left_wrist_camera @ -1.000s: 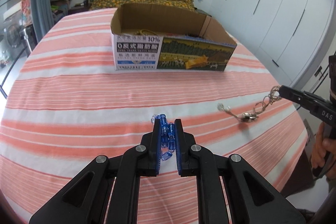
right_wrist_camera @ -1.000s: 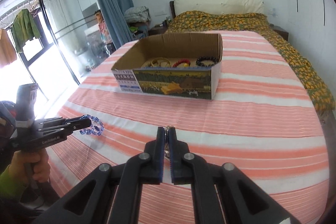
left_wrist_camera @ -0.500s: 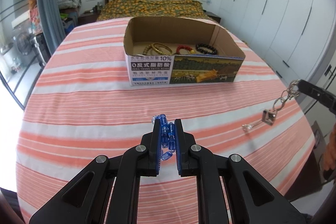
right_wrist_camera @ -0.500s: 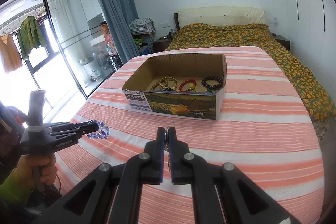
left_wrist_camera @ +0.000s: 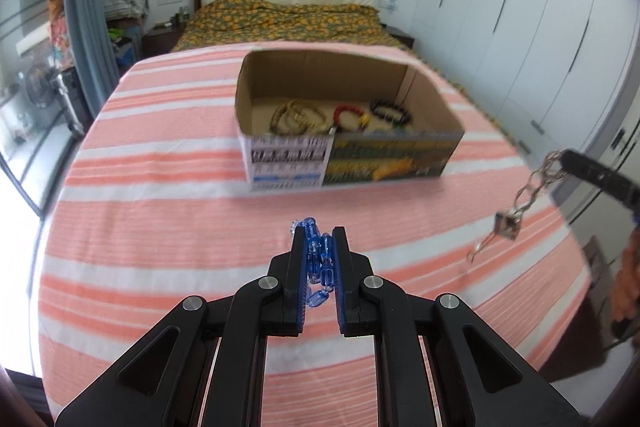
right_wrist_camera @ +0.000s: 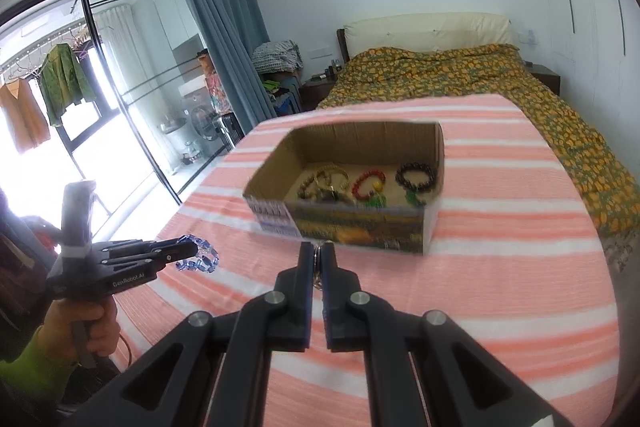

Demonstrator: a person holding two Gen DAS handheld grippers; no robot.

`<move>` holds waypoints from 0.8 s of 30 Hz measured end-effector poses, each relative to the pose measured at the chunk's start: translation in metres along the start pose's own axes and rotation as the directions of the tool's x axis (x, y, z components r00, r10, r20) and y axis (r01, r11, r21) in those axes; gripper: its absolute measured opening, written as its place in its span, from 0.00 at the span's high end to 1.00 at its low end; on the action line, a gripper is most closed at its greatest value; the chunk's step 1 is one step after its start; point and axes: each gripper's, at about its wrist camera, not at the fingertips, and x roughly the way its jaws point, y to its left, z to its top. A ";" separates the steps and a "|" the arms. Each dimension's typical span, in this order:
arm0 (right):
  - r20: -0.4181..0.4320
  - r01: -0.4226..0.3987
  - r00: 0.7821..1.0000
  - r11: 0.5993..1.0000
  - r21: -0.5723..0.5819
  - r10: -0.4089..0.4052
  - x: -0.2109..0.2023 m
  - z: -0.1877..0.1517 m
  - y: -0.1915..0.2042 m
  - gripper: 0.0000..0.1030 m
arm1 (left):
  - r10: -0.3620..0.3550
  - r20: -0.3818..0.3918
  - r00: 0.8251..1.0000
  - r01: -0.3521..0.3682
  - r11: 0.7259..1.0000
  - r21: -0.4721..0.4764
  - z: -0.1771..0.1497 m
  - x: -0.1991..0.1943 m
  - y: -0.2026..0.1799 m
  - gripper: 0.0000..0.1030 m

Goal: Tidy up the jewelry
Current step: 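Carry the blue bracelet and keychain into the box and open both tools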

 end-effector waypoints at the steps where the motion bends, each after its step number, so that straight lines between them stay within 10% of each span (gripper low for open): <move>1: 0.009 -0.011 1.000 1.000 0.001 0.011 0.001 0.012 -0.002 0.96 | -0.016 0.007 1.000 0.016 1.000 -0.008 0.009 -0.002 0.002 0.91; 13: 0.012 0.021 1.000 0.998 -0.060 -0.020 0.078 0.117 -0.018 0.96 | -0.046 0.065 0.997 0.047 0.999 -0.021 0.143 0.043 0.013 0.91; 24: -0.177 0.085 0.981 0.996 -0.013 -0.086 0.184 0.094 -0.062 0.82 | 0.055 -0.076 0.996 -0.053 0.998 0.022 0.147 0.149 0.014 0.88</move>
